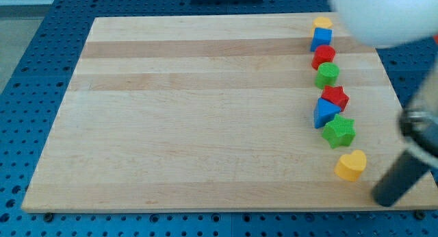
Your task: Adjust the blocks to make a vertical line
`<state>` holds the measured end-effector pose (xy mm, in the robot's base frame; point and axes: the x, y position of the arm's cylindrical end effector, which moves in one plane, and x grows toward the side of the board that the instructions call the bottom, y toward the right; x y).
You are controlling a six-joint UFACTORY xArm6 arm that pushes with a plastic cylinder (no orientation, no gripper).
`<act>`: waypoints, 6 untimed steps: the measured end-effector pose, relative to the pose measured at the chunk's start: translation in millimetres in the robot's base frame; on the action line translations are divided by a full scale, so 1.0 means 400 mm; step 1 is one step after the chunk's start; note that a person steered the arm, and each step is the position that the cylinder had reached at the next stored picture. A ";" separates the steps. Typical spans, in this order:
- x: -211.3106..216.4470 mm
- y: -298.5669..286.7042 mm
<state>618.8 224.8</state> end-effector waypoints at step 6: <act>-0.203 0.082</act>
<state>537.4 257.7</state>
